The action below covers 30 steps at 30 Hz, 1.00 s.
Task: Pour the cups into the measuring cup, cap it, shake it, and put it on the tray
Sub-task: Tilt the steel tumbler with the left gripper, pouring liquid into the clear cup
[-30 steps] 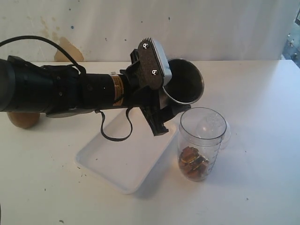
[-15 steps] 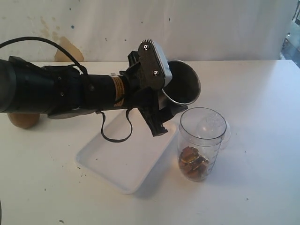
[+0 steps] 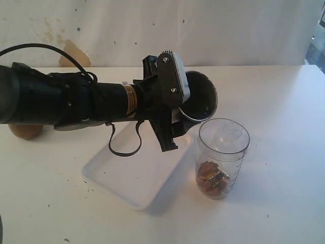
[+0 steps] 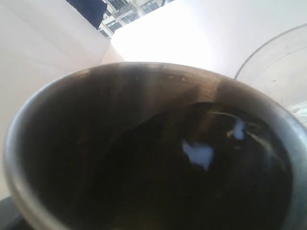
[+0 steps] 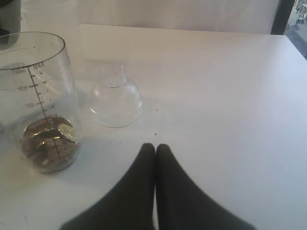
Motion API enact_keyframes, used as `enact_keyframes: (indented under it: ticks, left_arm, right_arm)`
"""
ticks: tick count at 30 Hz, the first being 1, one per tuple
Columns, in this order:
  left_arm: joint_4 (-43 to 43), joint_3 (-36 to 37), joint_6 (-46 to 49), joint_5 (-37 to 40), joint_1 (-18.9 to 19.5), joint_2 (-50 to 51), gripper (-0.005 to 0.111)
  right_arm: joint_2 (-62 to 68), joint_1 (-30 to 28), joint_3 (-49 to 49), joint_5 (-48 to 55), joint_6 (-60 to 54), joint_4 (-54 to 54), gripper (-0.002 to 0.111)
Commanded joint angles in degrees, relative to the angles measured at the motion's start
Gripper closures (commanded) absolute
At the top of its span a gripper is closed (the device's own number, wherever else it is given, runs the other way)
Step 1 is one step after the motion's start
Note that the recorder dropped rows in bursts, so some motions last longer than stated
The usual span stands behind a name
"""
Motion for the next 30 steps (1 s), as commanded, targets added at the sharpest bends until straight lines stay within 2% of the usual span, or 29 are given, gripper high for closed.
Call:
enact_keyframes:
  ticks: [1, 11, 15, 18, 30]
  left_arm:
    - [-1.33, -0.84, 0.85, -1.59, -0.28, -1.38, 0.107]
    - [-1.76, -4.89, 1.64, 0.82, -0.28, -1.38, 0.107]
    - [-0.15, -5.29, 1.64, 2.48, -1.44, -1.38, 0.107]
    - [3.7, -5.29, 3.35, 4.06, -2.69, -1.38, 0.107]
    - [3.94, -5.38, 14.26, 4.8, -3.04, -1.38, 0.107]
  right_arm:
    - [-0.26, -0.34, 0.28, -0.4, 0.09, -0.17, 0.108]
    - [-0.26, -0.34, 0.28, -0.4, 0.09, -0.17, 0.108]
    - [-0.26, -0.34, 0.28, -0.4, 0.09, -0.17, 0.108]
    - [-0.26, -0.34, 0.28, -0.4, 0.09, -0.17, 0.108]
    - [-0.26, -0.34, 0.28, -0.4, 0.09, -0.17, 0.108]
